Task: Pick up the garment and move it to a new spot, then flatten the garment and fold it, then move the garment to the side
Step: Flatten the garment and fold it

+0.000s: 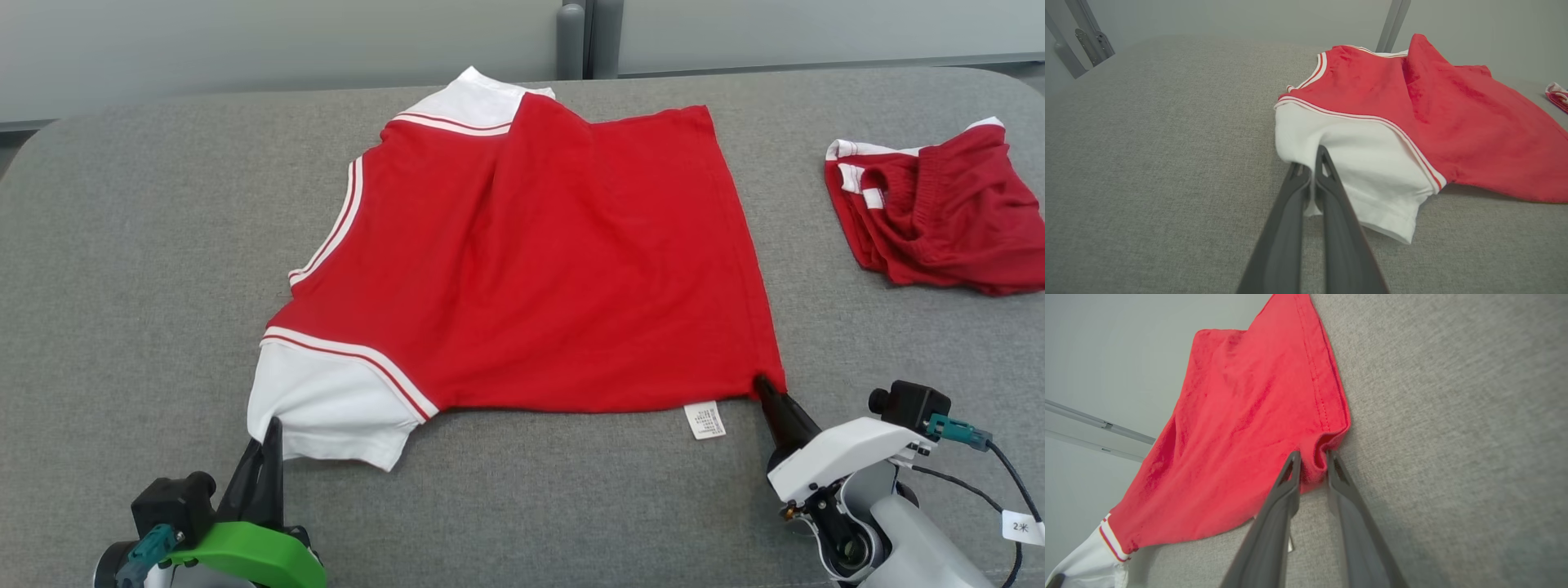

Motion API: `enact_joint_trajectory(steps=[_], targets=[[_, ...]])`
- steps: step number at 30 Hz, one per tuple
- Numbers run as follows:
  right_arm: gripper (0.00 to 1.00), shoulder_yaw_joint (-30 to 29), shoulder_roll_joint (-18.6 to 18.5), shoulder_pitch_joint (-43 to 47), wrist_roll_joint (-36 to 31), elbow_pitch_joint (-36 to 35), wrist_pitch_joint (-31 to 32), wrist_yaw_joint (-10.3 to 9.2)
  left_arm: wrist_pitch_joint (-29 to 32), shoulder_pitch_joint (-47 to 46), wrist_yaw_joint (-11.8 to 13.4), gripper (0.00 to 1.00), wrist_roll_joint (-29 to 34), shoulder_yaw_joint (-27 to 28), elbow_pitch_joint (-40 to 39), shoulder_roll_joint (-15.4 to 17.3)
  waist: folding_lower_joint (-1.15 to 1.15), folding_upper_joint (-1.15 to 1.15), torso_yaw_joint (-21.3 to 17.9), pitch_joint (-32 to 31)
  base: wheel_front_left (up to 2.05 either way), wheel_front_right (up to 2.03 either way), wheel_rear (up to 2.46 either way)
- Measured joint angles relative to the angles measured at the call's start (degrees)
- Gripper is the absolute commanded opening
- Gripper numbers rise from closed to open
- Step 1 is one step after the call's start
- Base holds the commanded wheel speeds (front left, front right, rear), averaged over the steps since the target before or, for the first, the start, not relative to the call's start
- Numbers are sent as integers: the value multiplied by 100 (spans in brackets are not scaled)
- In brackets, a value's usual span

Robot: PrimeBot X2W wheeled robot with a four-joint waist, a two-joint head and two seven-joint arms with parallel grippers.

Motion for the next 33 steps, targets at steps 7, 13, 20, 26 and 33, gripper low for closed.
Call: enact_joint_trajectory(steps=[7, 13, 20, 26, 33], targets=[[0, 162, -127, -124, 1, -81, -122, 0, 40, 2, 1, 0, 0, 30, -100, -3, 0, 0, -9, 32, 0, 0, 0], [0, 91, -313, -500, 5, -680, -506, 0, -35, -32, 1, 0, -114, 345, -476, -122, 0, 0, -74, 11, 0, 0, 0], [0, -10, -588, -883, -101, -1779, -642, 0, -120, -514, -82, 0, -421, 750, -1319, -249, 0, 0, -261, -99, 0, 0, 0], [0, -318, -675, -1071, -219, -3218, -639, 0, -136, -973, -308, 0, -412, 1195, -2446, -162, 0, 0, -448, -286, 0, 0, 0], [0, -1024, -703, -1396, -275, -5121, -643, 0, -189, -1876, -576, 0, -85, 1506, -4236, 230, 0, 0, -700, -548, 0, 0, 0]])
